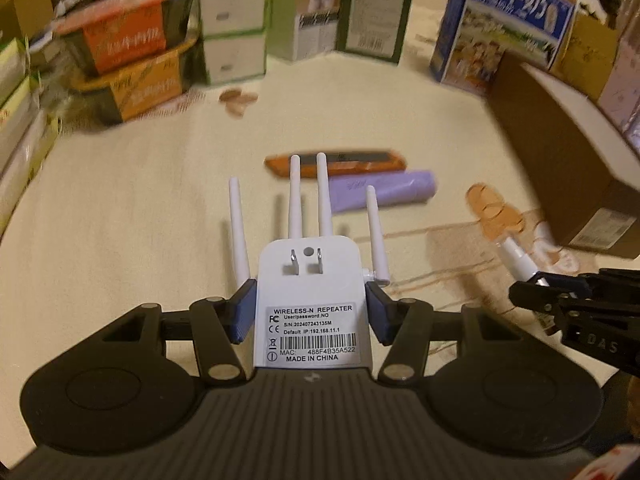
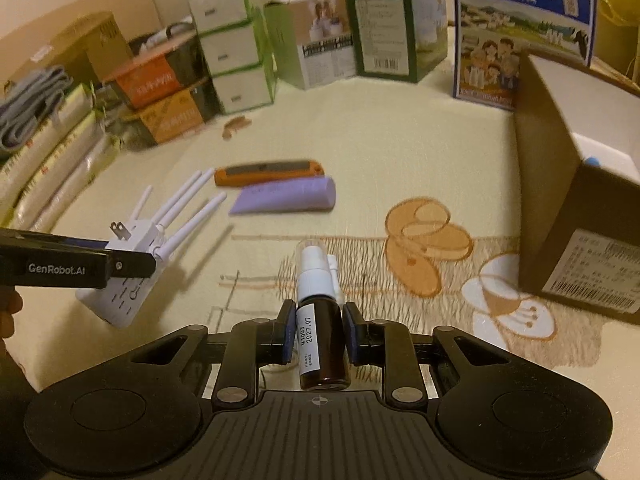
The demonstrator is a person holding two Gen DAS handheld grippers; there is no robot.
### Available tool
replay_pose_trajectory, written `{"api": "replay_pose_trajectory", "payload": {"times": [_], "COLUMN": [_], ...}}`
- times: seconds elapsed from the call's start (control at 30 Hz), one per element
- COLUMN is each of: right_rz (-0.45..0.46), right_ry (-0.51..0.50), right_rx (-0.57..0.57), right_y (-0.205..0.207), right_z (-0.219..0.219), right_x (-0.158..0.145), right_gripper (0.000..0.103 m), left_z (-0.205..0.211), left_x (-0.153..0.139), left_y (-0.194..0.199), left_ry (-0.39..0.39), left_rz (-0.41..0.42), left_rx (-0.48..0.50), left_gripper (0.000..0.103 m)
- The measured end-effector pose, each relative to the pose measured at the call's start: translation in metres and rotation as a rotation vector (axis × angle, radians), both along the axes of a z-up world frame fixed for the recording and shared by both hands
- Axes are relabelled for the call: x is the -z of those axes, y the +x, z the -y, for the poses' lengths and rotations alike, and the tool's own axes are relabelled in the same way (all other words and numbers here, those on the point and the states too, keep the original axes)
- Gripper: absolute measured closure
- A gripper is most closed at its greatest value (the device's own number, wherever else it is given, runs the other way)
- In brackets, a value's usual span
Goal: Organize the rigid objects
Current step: 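Carry the router with the left tool while the right tool carries the bottle to the brown box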
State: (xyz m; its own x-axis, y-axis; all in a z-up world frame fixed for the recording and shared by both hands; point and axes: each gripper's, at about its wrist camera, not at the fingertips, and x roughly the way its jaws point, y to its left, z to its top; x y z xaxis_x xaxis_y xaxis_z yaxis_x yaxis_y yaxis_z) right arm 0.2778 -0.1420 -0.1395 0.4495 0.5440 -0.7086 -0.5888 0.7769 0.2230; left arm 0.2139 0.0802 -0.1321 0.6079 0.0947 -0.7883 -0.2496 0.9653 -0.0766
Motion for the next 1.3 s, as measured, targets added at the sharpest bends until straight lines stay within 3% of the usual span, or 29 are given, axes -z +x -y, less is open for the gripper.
{"api": "replay_pose_trajectory", "payload": {"times": [0.37,0.6,0.93,1.3], "right_rz": [0.089,0.149,0.180,0.116], "right_ry": [0.099,0.116,0.113,0.130], "right_rx": [0.107,0.228,0.393,0.477], "right_y": [0.021,0.046,0.086,0.131], "right_z": [0.041,0.085,0.162,0.215], "right_x": [-0.055,-0.082,-0.097,-0.091], "right_gripper": [0.082,0.082,0.082,0.082], "left_z": [0.051,0.097,0.175,0.236], "left_x": [-0.063,-0.087,-0.098,-0.095], "left_y": [0.030,0.067,0.126,0.194], "left_ry": [0.002,-0.019,-0.038,-0.053], "left_rz": [0.167,0.230,0.260,0.223], "left_rx": [0.136,0.242,0.392,0.471], "left_gripper": [0.051,0.051,0.051,0.051]}}
